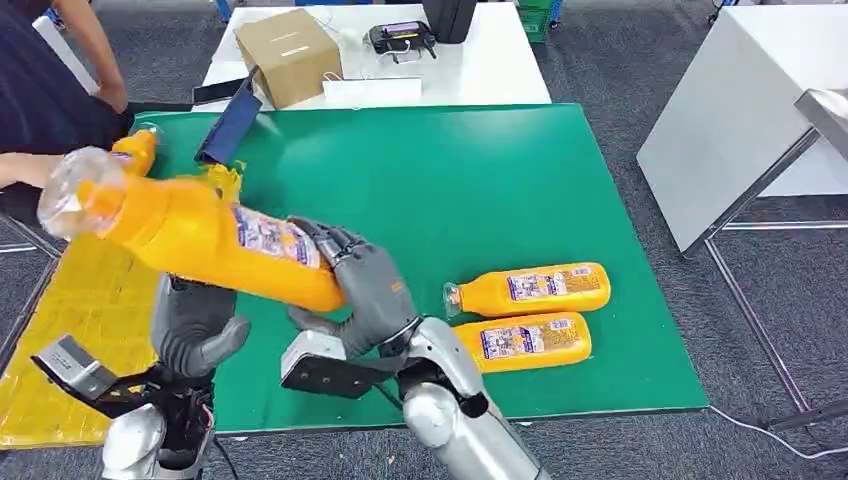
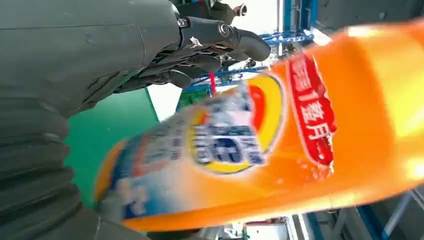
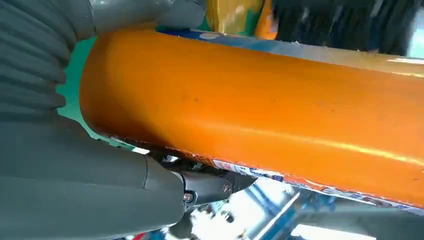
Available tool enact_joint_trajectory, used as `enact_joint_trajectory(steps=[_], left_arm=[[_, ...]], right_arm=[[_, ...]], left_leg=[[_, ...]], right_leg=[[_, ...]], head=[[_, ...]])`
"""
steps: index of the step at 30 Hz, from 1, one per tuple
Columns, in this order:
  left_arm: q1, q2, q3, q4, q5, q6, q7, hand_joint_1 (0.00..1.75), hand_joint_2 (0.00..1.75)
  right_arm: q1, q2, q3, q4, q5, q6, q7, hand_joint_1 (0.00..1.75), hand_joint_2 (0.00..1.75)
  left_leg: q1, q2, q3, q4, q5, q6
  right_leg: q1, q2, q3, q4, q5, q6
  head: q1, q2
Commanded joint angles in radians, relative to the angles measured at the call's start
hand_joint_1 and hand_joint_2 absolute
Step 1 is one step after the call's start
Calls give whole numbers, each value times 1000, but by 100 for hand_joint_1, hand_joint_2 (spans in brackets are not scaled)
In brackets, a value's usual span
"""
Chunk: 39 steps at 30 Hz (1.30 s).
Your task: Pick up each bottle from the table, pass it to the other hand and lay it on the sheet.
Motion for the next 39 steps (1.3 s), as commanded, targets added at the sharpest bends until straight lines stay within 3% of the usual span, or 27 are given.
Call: enact_joint_trajectory(steps=[1,8,13,14,22,35,36,37,38,39], left_arm=[[-11,-12,33,15,0,-7,-2,0,175],[-5,-5,28,13,11,-18,-3,0,175],[-25,1,27,30,26,-17,-6,0,175],[-25,-2,32,29,42,-19,-11,175,175],[-15,4,39,30,57,-54,-29,175,175],[4,29,13,11,-91,-22,-66,175,175],[4,35,14,7,-139,4,-70,175,175],[4,43,15,8,-158,12,-71,175,175],[-1,54,15,4,-254,65,-79,175,175],[-12,78,6,11,-423,163,-86,175,175]], right_arm=[[1,-27,159,167,8,38,18,175,175],[39,-33,209,274,43,38,2,175,175],[-26,-63,225,330,13,64,-16,175,175],[-32,-65,225,339,6,63,-20,175,175],[21,-38,224,281,35,42,26,175,175],[19,-92,51,58,1,37,61,175,175],[23,-99,32,37,13,28,75,51,175],[26,-109,13,16,14,24,77,51,175],[32,-112,-8,-1,3,36,92,0,175],[37,-128,-34,-36,0,31,92,0,175]], left_leg=[[1,0,5,-1,-2,-1],[2,-2,8,-2,-3,-1],[1,-2,5,-2,-1,-1],[2,-3,7,-1,-2,-1],[1,-3,4,-1,-1,-1],[2,-4,3,0,-2,-1],[1,-3,2,0,-1,0],[2,-4,4,0,-2,-1],[1,-4,3,0,-1,-1],[2,-4,5,0,-2,-1]], right_leg=[[1,5,6,-2,-1,-1],[1,5,9,-4,-2,-2],[0,1,4,-3,-2,-1],[1,3,8,-3,-3,-2],[0,2,3,-3,-2,-1],[1,2,3,-2,-2,-1],[0,1,1,-1,-1,-1],[1,2,4,-2,-2,-1],[1,2,3,-2,-2,-1],[1,2,5,-2,-3,-1]], head=[[0,0],[0,0],[0,0],[0,0],[0,0],[0,0],[0,0],[0,0],[0,0],[0,0]])
